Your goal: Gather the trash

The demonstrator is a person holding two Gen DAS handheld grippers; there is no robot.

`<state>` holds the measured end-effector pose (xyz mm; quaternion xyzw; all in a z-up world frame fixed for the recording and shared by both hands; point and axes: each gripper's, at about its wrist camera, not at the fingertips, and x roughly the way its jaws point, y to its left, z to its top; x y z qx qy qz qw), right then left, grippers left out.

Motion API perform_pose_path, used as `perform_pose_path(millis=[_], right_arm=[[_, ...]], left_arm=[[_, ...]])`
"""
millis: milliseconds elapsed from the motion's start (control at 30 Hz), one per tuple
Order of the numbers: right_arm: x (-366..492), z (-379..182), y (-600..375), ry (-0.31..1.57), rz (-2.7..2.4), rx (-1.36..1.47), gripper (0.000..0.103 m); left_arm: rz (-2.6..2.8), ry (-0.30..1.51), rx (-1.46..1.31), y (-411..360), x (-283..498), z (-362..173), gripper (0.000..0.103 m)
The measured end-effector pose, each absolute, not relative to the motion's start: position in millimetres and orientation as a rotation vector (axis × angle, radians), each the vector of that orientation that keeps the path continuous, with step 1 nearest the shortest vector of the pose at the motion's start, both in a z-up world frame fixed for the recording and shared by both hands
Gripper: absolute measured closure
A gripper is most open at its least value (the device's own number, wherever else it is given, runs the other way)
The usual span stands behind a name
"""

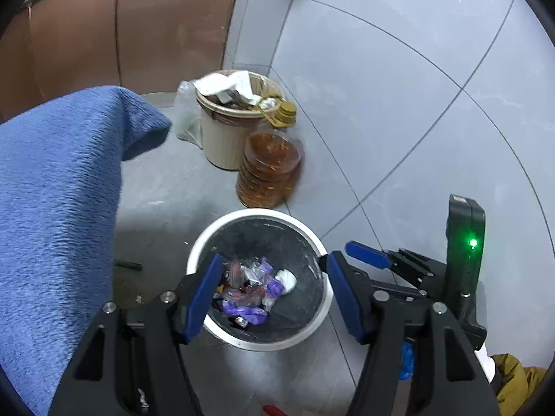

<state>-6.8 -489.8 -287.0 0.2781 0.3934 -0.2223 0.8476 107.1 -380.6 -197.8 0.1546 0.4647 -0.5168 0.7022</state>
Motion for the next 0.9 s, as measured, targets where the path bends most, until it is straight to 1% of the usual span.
perform_pose_path(millis=[167, 333, 400, 500, 533, 667, 833, 900], right_arm=[[-7, -271, -484, 0.802, -0.460, 0.584, 0.055], [1, -224, -463, 0.714, -0.411, 0.534, 0.053], [7, -200, -451, 0.671, -0.381, 0.499, 0.048], [18, -163, -426, 0.609, -0.327, 0.434, 0.043], [23, -150, -416, 0.589, -0.304, 0.409, 0.042], [45, -113, -377, 0.535, -0.217, 0.334, 0.031], [76, -74, -320, 0.483, -0.093, 0.248, 0.025], [85, -62, -302, 0.464, -0.059, 0.218, 0.019]], left_arm=[[-1.077, 0.961, 0.312, -356, 114, -176, 0.042], [-0.938, 0.819, 0.274, -310, 122, -136, 0.042], [-0.867, 0.751, 0.251, -285, 124, -117, 0.042], [-0.771, 0.673, 0.215, -248, 128, -93, 0.041], [-0.730, 0.647, 0.202, -232, 130, -85, 0.040], [-0.567, 0.576, 0.146, -171, 135, -62, 0.029], [-0.403, 0.528, 0.100, -102, 138, -38, 0.027], [-0.332, 0.496, 0.094, -79, 137, -29, 0.027]])
